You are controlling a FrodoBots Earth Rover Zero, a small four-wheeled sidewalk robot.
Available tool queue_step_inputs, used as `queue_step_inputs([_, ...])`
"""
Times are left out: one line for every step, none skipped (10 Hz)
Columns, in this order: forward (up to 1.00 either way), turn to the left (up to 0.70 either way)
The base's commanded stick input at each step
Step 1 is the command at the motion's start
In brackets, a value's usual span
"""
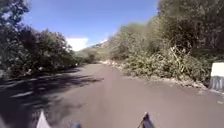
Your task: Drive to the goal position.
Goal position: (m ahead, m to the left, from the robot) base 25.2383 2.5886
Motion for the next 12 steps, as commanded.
queue_step_inputs([0.5,0.0])
queue_step_inputs([0.5,0.0])
queue_step_inputs([0.5,0.0])
queue_step_inputs([0.5,0.0])
queue_step_inputs([0.5,0.0])
queue_step_inputs([0.5,0.0])
queue_step_inputs([0.5,0.0])
queue_step_inputs([0.5,0.0])
queue_step_inputs([0.5,0.0])
queue_step_inputs([0.5,0.0])
queue_step_inputs([0.5,0.0])
queue_step_inputs([0.5,0.0])
